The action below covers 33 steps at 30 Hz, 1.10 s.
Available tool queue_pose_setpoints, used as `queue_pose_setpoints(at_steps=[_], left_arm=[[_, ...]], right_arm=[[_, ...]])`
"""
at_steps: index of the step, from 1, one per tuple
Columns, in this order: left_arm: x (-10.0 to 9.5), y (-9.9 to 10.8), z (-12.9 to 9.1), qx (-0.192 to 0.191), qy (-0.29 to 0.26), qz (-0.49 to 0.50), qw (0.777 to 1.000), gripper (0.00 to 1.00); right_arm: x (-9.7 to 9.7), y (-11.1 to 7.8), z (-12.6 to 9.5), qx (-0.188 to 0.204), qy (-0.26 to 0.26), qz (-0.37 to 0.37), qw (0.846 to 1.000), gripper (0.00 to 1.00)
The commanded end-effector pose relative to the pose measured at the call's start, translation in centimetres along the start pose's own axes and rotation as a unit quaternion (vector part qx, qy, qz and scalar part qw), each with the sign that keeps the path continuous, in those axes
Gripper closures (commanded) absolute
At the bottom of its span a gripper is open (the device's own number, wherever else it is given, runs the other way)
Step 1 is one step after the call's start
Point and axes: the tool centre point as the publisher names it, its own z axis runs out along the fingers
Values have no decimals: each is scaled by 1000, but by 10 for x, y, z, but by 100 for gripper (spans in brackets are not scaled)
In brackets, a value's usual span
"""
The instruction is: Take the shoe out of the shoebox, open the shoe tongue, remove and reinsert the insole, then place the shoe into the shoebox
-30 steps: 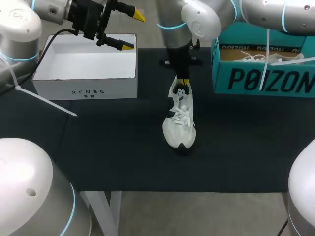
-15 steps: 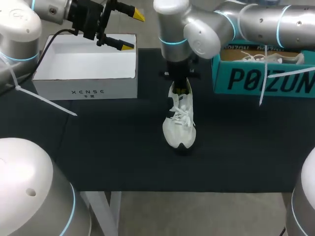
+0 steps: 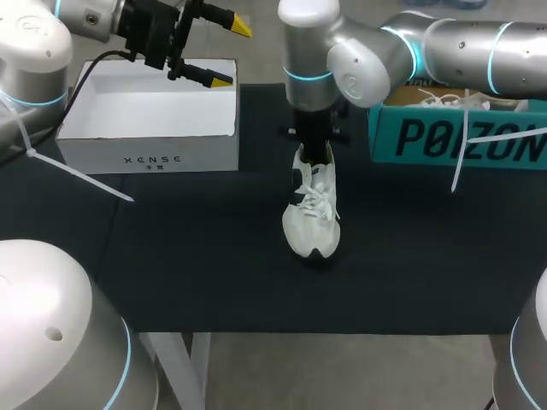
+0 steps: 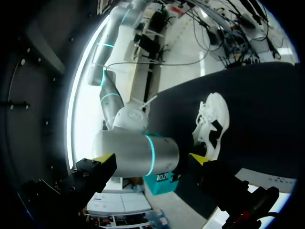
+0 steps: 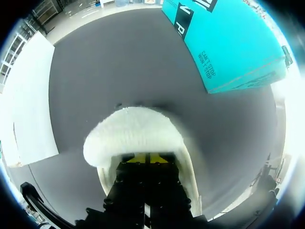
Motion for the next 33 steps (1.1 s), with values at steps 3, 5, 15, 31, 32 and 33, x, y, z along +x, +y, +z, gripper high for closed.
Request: queue_pose_setpoints(at_steps=[3,5,15,31,32,33], left_arm=[[-1,0,-1,1,2,0,1000,0],[-1,0,-1,1,2,0,1000,0],[-1,0,-1,1,2,0,1000,0],[-1,0,-1,1,2,0,1000,0],[-1,0,-1,1,2,0,1000,0],[-1,0,-1,1,2,0,1000,0]], right_arm=[[-7,-11,-21,-15,-3,3,1000,100],[-6,-12,-24,-13,-5,4,1000,100],[-1,-23,-46,-30,-10,8,999,100],[-17,-38,-66,-32,-38,30,998,100],[-17,-39,-65,-31,-35,32,998,100],[-17,-41,-63,-28,-35,35,998,100]])
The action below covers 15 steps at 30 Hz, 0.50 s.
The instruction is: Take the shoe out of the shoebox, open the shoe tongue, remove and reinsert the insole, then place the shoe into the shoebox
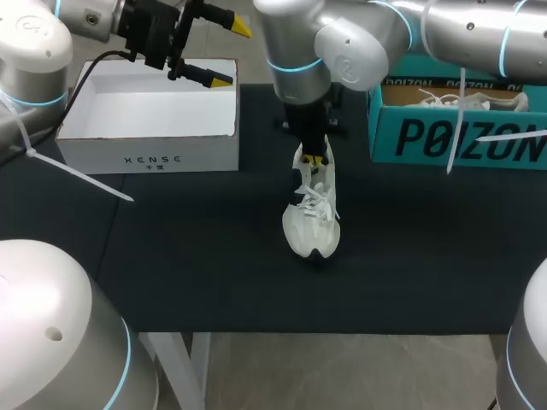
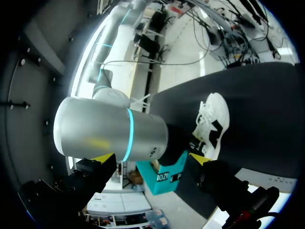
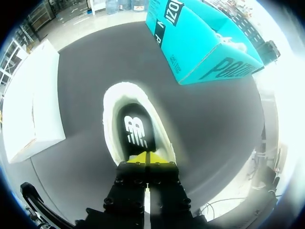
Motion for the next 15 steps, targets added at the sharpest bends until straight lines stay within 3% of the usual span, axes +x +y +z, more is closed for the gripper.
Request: queue_pose_setpoints(at_steps=[1,7,9,11,12,14,15], left_arm=[[-1,0,-1,1,2,0,1000,0],[-1,0,-1,1,2,0,1000,0],[-1,0,-1,1,2,0,1000,0],[-1,0,-1,1,2,0,1000,0],[-1,0,-1,1,2,0,1000,0],[-1,0,-1,1,2,0,1000,0],[-1,0,-1,1,2,0,1000,0]], right_arm=[[-3,-6,-1,-1,3,5,1000,100],[-3,-15,3,9,7,9,1000,100],[-4,-17,2,13,6,9,1000,71],[-5,-20,2,16,5,11,1000,53],[-6,-21,2,17,4,11,1000,45],[-7,-23,2,19,4,16,1000,43],[-8,-24,2,20,4,18,1000,36]])
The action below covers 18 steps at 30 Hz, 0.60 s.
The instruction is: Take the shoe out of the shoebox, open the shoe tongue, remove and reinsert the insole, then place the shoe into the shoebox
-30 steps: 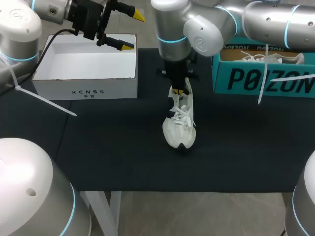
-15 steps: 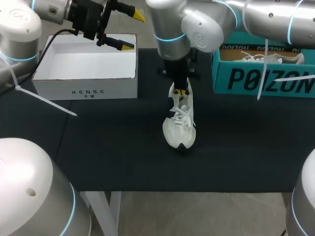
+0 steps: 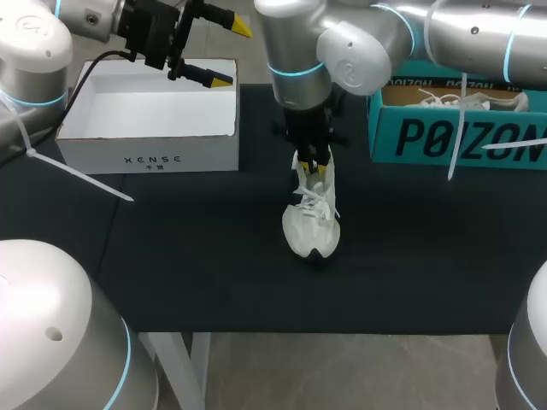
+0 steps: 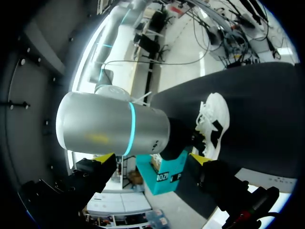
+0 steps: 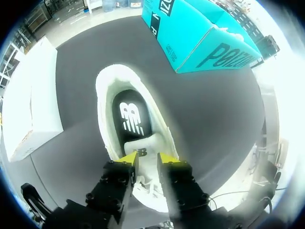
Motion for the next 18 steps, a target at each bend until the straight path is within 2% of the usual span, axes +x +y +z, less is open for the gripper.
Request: queue_pose_setpoints(at_steps=[1,4,5,7,11,14,17,18], left_arm=[[-1,0,-1,1,2,0,1000,0],[-1,0,-1,1,2,0,1000,0],[-1,0,-1,1,2,0,1000,0],[-1,0,-1,1,2,0,1000,0],[-1,0,-1,1,2,0,1000,0],[-1,0,-1,1,2,0,1000,0],[-1,0,-1,1,2,0,1000,0],[-1,0,-1,1,2,0,1000,0]], right_arm=[[-5,-4,-2,0,3,5,1000,33],[-5,-6,-6,-1,2,7,1000,22],[-6,-7,-8,-1,2,7,1000,15],[-6,-9,-12,-4,-1,7,1000,15],[-6,-12,-16,-6,-1,8,1000,7],[-4,-14,-20,-12,4,6,1000,11],[0,-16,-26,-22,3,2,1000,23],[2,-16,-28,-22,1,3,1000,40]])
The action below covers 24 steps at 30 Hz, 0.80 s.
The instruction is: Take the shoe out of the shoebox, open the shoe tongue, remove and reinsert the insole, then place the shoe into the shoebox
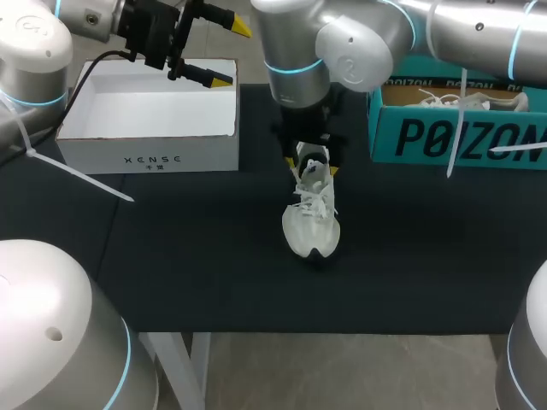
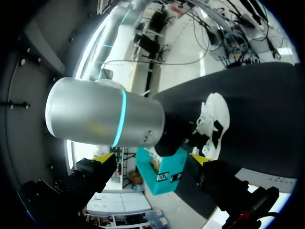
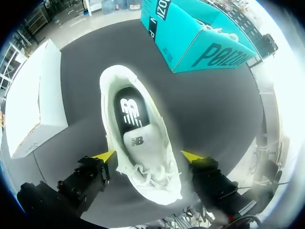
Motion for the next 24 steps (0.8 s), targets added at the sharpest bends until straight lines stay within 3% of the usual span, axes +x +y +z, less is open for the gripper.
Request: queue_pose_setpoints(at_steps=[1,3,5,6,16,24], left_arm=[[-1,0,-1,1,2,0,1000,0],[-1,0,-1,1,2,0,1000,0],[-1,0,-1,1,2,0,1000,0],[-1,0,-1,1,2,0,1000,0],[-1,0,-1,1,2,0,1000,0],[-1,0,-1,1,2,0,1000,0]], right_arm=[[3,-5,-10,-13,-3,1,1000,55],[5,-6,-14,-18,-5,0,1000,75],[5,-6,-15,-17,-8,1,1000,85],[5,-6,-15,-16,-10,2,1000,100],[-7,-8,6,10,-13,13,1000,100],[-2,-1,25,36,-24,8,999,100]])
